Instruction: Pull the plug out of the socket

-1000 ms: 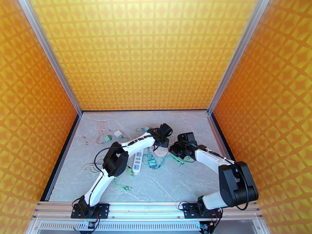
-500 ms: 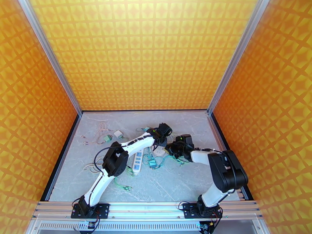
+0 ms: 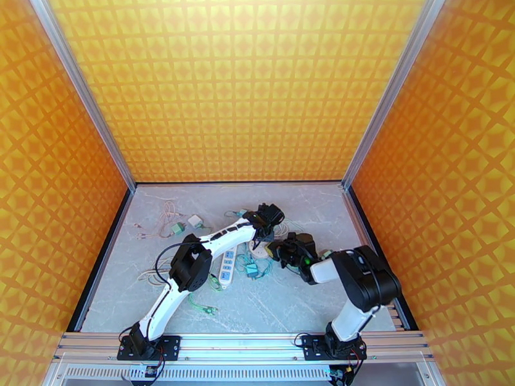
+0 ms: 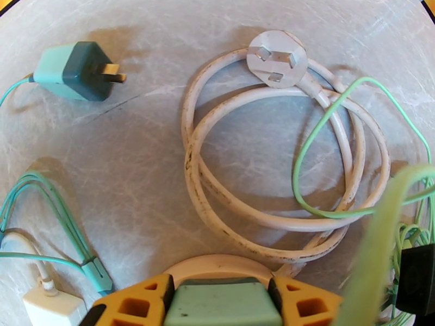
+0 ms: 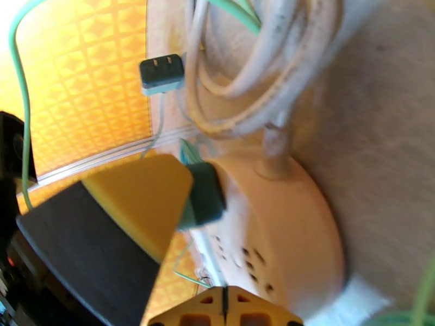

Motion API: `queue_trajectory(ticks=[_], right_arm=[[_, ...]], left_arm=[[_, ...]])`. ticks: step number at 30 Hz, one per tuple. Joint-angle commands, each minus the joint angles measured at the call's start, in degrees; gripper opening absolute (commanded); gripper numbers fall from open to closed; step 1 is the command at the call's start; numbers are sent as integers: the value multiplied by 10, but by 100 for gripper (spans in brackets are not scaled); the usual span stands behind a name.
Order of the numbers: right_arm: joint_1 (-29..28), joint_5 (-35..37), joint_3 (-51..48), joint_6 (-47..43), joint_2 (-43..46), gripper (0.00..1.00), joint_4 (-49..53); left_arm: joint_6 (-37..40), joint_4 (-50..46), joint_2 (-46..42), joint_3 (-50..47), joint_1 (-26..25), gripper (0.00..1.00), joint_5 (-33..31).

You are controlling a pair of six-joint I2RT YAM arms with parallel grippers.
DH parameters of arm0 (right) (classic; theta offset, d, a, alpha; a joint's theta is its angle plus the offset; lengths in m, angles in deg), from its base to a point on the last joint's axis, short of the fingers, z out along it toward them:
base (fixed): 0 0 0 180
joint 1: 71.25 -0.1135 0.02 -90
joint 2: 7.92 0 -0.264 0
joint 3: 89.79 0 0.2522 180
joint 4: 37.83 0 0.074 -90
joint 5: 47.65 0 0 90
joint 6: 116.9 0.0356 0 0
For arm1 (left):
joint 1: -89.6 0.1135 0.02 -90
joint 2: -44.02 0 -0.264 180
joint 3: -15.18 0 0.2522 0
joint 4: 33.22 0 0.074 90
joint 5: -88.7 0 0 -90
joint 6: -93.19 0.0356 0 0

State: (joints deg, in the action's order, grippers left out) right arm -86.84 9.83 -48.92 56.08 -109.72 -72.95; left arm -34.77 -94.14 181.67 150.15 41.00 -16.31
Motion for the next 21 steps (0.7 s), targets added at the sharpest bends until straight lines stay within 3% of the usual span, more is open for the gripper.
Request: queue_trajectory(ticks=[1,7,15,21], right_arm=[[-13,25,-1,51,-27,0,-71],[-23,65,-22,48,-29,0,-3],[-23,88,-8,-6,-1,0,218],[-23,96,2,-16,-5,0,283]], left_arm=[[-23,-32,12,11,-1,27,-1],[-19,-32,10,11,-5,27,-1],[0,-31,7,11,-17,25,-18],[19,-26,5,7,-32,19,-41]])
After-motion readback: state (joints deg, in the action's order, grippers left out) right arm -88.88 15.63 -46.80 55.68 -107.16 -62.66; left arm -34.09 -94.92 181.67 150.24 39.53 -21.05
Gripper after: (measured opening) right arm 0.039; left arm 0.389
